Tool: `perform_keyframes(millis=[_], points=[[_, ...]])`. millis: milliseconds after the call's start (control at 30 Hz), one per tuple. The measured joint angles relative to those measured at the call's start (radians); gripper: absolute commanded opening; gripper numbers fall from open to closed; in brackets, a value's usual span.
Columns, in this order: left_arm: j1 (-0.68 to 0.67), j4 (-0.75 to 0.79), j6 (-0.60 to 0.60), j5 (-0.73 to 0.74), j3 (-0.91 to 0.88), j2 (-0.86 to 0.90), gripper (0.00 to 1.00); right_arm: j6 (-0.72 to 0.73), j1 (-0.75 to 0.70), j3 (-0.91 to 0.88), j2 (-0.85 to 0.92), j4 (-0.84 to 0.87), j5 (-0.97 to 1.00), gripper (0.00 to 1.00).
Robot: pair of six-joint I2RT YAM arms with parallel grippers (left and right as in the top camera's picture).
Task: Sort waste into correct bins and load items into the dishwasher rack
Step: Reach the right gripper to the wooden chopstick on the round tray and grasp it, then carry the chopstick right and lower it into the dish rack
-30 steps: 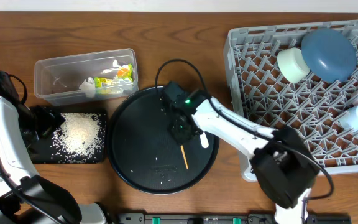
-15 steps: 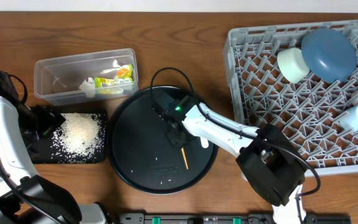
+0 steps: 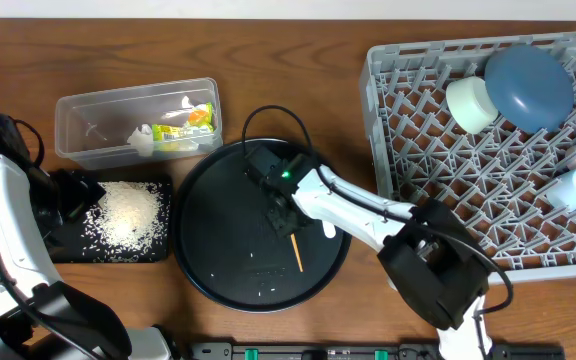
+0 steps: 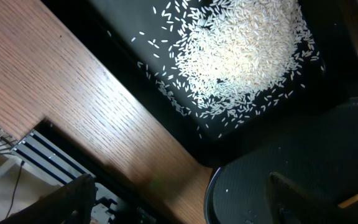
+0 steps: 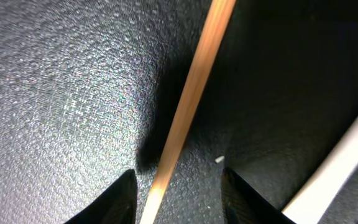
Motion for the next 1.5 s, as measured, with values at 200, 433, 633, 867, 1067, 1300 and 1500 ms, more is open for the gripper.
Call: perform_keyframes(millis=[200,433,633,867,1067,1300,1500], points=[[0.000,0.000,0.000,0.000,0.000,0.000,0.88,0.023,0.020,0.001,0.011,-0.001,0.011,0.30],[0.000,0.000,0.000,0.000,0.000,0.000,0.88,0.048,0.020,0.002,0.012,-0.003,0.005,0.11],[0.000,0.000,0.000,0.000,0.000,0.000,0.88,0.061,0.020,0.003,0.012,-0.009,0.001,0.01],[0.000,0.000,0.000,0.000,0.000,0.000,0.88,0.061,0.020,0.003,0.012,-0.011,0.000,0.01],[0.000,-0.003,0.000,0.000,0.000,0.000,0.88,0.061,0.020,0.011,0.012,-0.024,-0.019,0.01],[0.000,-0.003,0.000,0.000,0.000,0.000,0.88,0.061,0.005,0.035,-0.029,-0.029,-0.038,0.01],[0.000,-0.003,0.000,0.000,0.000,0.000,0.88,0.051,-0.085,0.043,-0.169,-0.055,-0.040,0.01]])
